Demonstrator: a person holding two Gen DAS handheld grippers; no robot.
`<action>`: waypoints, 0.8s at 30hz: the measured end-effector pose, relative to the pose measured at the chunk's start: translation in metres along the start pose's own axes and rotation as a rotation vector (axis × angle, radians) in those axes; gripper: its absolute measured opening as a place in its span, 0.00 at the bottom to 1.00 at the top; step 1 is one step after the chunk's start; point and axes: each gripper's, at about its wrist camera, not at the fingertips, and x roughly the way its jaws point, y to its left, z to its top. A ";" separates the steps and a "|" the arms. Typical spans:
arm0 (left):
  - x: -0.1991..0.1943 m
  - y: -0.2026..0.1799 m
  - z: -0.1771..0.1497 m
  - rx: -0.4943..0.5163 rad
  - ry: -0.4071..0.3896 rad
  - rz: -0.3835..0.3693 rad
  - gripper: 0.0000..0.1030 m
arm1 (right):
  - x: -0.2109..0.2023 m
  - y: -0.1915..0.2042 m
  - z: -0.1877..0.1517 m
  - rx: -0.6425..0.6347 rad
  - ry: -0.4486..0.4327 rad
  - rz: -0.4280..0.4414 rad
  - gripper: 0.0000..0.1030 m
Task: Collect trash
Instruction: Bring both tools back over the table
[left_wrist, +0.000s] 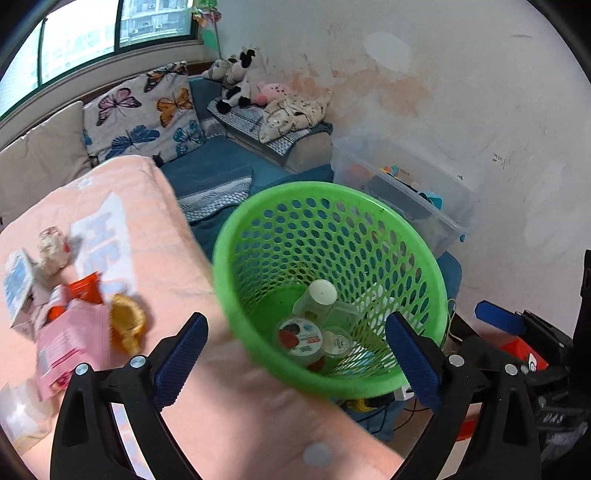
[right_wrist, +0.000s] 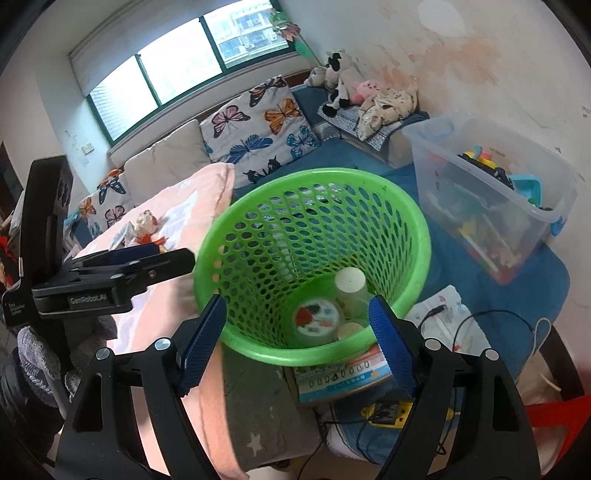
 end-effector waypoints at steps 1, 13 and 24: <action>-0.005 0.005 -0.002 -0.002 -0.004 0.004 0.91 | -0.001 0.004 0.000 -0.006 0.000 0.005 0.77; -0.062 0.074 -0.047 -0.010 -0.036 0.134 0.91 | 0.005 0.050 0.000 -0.082 0.014 0.057 0.78; -0.099 0.176 -0.082 0.039 0.019 0.298 0.91 | 0.019 0.103 0.004 -0.159 0.047 0.103 0.78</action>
